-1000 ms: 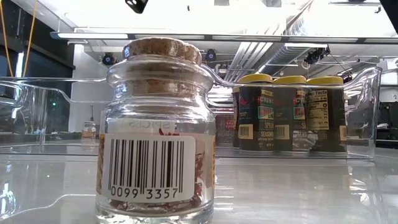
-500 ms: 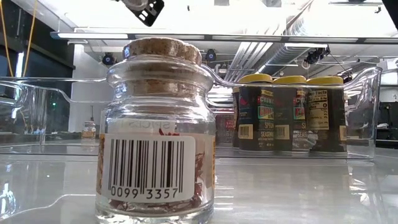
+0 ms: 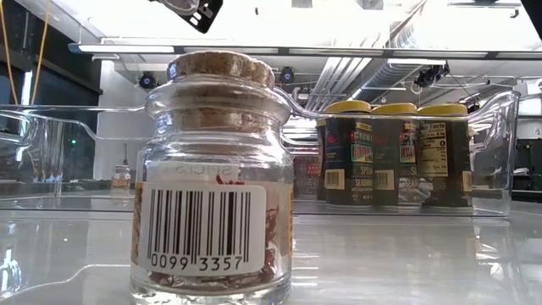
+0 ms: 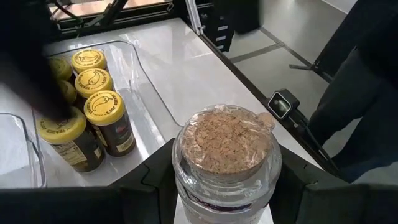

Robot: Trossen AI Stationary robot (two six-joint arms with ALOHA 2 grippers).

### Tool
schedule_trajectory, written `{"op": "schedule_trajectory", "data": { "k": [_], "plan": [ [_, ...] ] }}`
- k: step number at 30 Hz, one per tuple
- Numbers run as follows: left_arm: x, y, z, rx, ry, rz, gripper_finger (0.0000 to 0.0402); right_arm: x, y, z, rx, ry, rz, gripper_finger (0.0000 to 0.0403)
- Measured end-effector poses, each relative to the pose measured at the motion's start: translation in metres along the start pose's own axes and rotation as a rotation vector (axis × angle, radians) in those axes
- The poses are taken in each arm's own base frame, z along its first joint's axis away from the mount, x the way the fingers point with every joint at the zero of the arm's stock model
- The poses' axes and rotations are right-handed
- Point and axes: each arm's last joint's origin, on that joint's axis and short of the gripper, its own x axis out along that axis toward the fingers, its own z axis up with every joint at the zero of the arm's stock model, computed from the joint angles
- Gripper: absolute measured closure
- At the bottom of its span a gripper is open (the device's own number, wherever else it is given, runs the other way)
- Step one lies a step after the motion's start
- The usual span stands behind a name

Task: Sort spices by type
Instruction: Put the brown seasoning bottle into the bottom left transparent bin

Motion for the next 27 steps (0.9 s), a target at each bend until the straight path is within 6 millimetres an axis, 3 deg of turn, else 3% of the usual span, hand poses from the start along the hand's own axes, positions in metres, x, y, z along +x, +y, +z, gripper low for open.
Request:
{"op": "schedule_trajectory", "data": {
  "k": [4,13,22,27],
  "plan": [
    [-0.005,0.002,0.002,0.008,0.005,-0.013,0.0249,0.001,0.004,0.002,-0.124,0.024,-0.076,0.0008],
    [-0.024,0.013,0.023,-0.018,-0.021,-0.02,0.0249,0.002,0.003,0.002,-0.043,0.011,-0.054,0.0026],
    [-0.029,0.02,0.018,-0.008,0.021,-0.007,0.0249,0.003,0.007,0.008,-0.186,-0.053,-0.036,0.0026],
    [-0.027,0.02,0.019,-0.002,0.007,-0.028,0.0249,0.015,0.008,0.006,-0.264,-0.029,-0.029,0.0026]
  ]
}}
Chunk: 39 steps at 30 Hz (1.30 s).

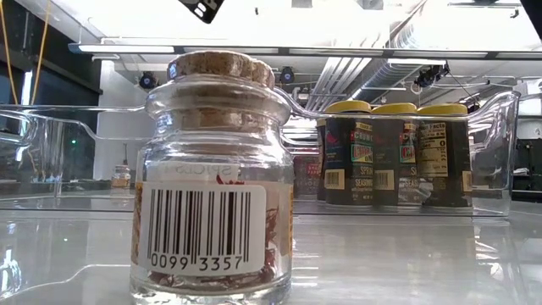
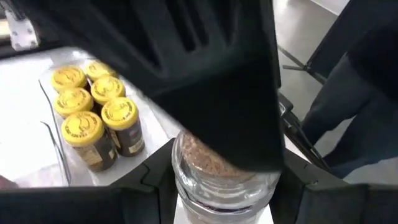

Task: Sort spices by type
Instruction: Put the brown seasoning bottle into the bottom left transparent bin

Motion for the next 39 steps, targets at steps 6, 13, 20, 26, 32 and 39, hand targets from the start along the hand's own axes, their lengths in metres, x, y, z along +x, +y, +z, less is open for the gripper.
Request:
{"op": "schedule_trajectory", "data": {
  "k": [6,13,20,26,32,39],
  "plan": [
    [0.008,-0.003,-0.001,-0.002,0.025,-0.025,0.0249,0.006,-0.002,-0.002,-0.001,0.024,-0.033,0.0027],
    [0.017,-0.001,-0.003,0.01,0.047,-0.028,0.0249,0.006,0.001,-0.004,-0.012,0.044,-0.013,0.0027],
    [0.017,0.001,-0.003,0.012,0.036,-0.027,0.0249,0.006,0.001,-0.006,-0.048,0.067,-0.013,0.0033],
    [0.013,0.005,-0.002,0.022,0.018,-0.01,0.0249,0.005,0.002,-0.006,-0.063,0.136,-0.096,0.006],
    [0.005,0.006,0.01,0.089,-0.015,0.008,0.0249,0.004,0.013,-0.001,-0.103,0.159,-0.099,0.0066],
    [-0.003,0.004,0.023,0.157,-0.042,0.019,0.0248,0.001,0.02,0.008,-0.125,0.154,-0.174,0.0066]
  ]
}}
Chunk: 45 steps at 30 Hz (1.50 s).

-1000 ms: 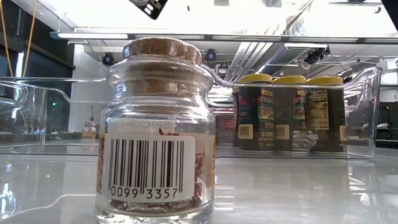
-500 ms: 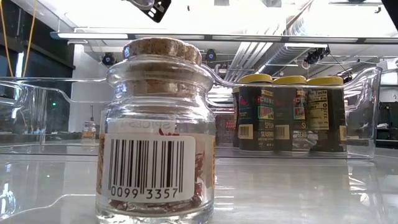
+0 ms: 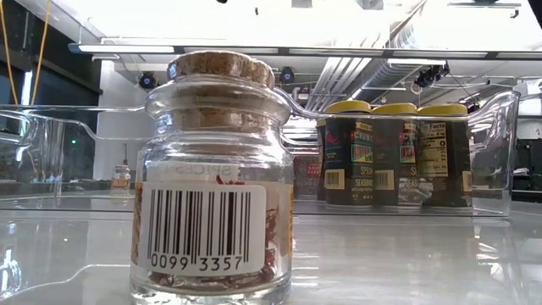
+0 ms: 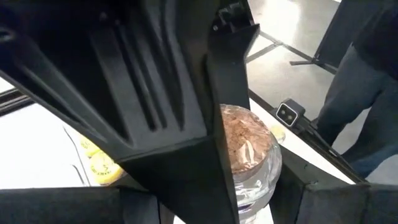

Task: Sort spices by type
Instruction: Put the brown seasoning bottle into the bottom left transparent bin

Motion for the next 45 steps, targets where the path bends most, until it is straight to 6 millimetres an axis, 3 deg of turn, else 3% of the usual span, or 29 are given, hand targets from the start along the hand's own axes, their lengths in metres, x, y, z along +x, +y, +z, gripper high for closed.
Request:
{"op": "schedule_trajectory", "data": {
  "k": [8,19,26,33,37,45],
  "plan": [
    [0.001,0.0,0.001,-0.005,-0.003,-0.004,0.0246,0.001,0.0,0.0,-0.001,0.006,-0.008,0.0085],
    [0.001,0.0,-0.001,-0.014,0.018,0.0,0.0235,0.002,-0.005,-0.003,0.015,-0.006,0.001,0.0206],
    [0.001,0.001,0.001,-0.04,0.004,0.007,0.0202,0.005,-0.004,-0.005,0.002,0.001,0.027,0.0218],
    [-0.004,0.006,-0.001,-0.07,0.0,0.026,0.0196,0.006,-0.004,-0.007,0.006,0.016,0.031,0.0229],
    [-0.015,0.009,-0.005,-0.096,0.014,0.052,0.0195,0.007,-0.008,-0.011,0.032,0.03,0.029,0.0229],
    [-0.059,0.007,-0.01,-0.179,0.041,0.179,0.0195,0.011,-0.013,-0.019,0.055,0.036,0.075,0.0229]
  ]
}}
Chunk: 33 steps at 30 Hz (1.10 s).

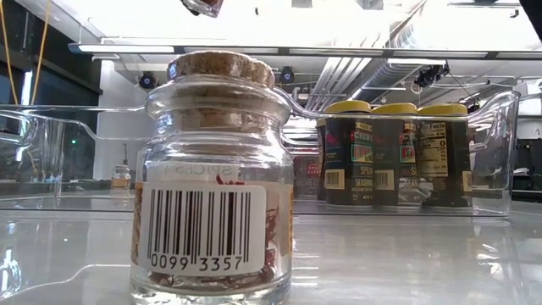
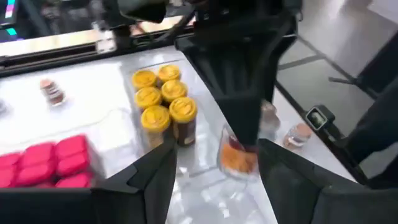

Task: Sort spices by type
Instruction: Put the brown seasoning bottle into the bottom left transparent bin

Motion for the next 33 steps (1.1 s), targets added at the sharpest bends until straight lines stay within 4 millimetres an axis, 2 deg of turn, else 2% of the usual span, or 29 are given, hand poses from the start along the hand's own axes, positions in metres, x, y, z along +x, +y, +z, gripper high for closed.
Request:
{"op": "schedule_trajectory", "data": {
  "k": [4,8,12,15,20,23,33],
  "plan": [
    [-0.033,-0.007,-0.008,-0.055,0.033,0.108,0.0195,0.002,-0.008,-0.007,0.096,-0.007,0.04,0.0229],
    [-0.059,-0.02,-0.021,-0.222,0.02,0.179,0.0195,0.012,-0.025,-0.02,0.333,-0.024,0.095,0.0229],
    [-0.072,-0.039,-0.038,-0.351,-0.111,0.184,0.0195,0.04,-0.037,-0.037,0.533,-0.006,0.169,0.0229],
    [-0.075,-0.05,-0.053,-0.45,-0.228,0.19,0.0195,0.064,-0.033,-0.043,0.624,0.038,0.218,0.0229],
    [-0.08,-0.063,-0.074,-0.546,-0.407,0.272,0.0195,0.095,-0.019,-0.049,0.654,0.111,0.257,0.0229],
    [-0.084,-0.066,-0.079,-0.567,-0.485,0.316,0.0195,0.11,-0.013,-0.052,0.618,0.134,0.268,0.0229],
    [-0.088,-0.066,-0.078,-0.568,-0.535,0.357,0.0195,0.157,0.011,-0.064,0.48,0.235,0.28,0.0229]
  ]
}}
